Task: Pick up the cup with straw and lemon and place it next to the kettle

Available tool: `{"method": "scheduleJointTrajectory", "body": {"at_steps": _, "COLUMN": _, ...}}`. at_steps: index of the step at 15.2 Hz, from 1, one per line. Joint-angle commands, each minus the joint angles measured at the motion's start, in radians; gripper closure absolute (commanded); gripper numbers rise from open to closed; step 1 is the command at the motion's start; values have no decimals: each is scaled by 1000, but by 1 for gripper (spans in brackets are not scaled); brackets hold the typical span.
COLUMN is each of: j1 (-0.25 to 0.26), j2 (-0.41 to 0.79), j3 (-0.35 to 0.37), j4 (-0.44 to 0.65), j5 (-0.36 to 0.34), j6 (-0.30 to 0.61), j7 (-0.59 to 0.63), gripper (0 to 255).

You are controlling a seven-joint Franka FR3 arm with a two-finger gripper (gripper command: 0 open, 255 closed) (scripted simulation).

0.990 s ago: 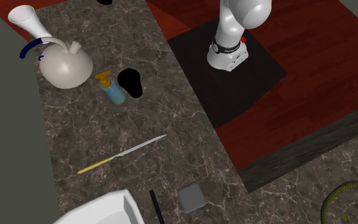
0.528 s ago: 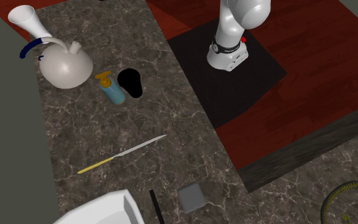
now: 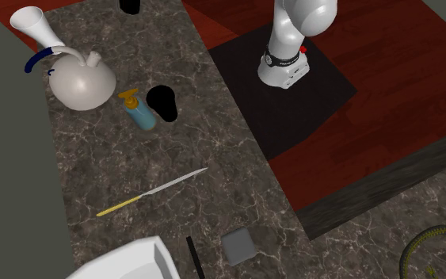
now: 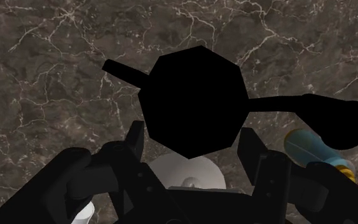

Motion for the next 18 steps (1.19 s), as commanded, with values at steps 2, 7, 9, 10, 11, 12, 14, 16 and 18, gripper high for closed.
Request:
{"method": "scheduleJointTrajectory", "body": {"at_steps": 2, "j1": 0, "j2": 0, "j3": -1, "j4": -38, "j5": -1, "j6": 39, "j7": 1, "gripper": 255}}
{"method": "scheduleJointTrajectory", "body": {"at_steps": 7, "j1": -2, "j2": 5, "j3": -3, "j4": -100, "j5": -1, "j6": 106, "j7": 1, "gripper": 255}}
{"method": "scheduleJointTrajectory", "body": {"at_steps": 9, "j1": -2, "j2": 8, "j3": -4, "j4": -124, "j5": -1, "j6": 133, "j7": 1, "gripper": 255}}
{"method": "scheduleJointTrajectory", "body": {"at_steps": 10, "j1": -2, "j2": 10, "j3": -5, "j4": -135, "j5": -1, "j6": 146, "j7": 1, "gripper": 255}}
{"method": "scheduleJointTrajectory", "body": {"at_steps": 11, "j1": -2, "j2": 13, "j3": -5, "j4": -146, "j5": 0, "j6": 160, "j7": 1, "gripper": 255}}
{"method": "scheduleJointTrajectory", "body": {"at_steps": 12, "j1": -2, "j2": 15, "j3": -6, "j4": -157, "j5": 0, "j6": 173, "j7": 1, "gripper": 255}}
{"method": "scheduleJointTrajectory", "body": {"at_steps": 14, "j1": -3, "j2": 21, "j3": -7, "j4": -179, "j5": 0, "j6": 200, "j7": 0, "gripper": 255}}
{"method": "scheduleJointTrajectory", "body": {"at_steps": 16, "j1": -3, "j2": 27, "j3": -8, "j4": -199, "j5": 1, "j6": 227, "j7": -1, "gripper": 255}}
{"method": "scheduleJointTrajectory", "body": {"at_steps": 18, "j1": -3, "j2": 35, "j3": -9, "j4": -219, "j5": 2, "j6": 254, "j7": -1, "gripper": 255}}
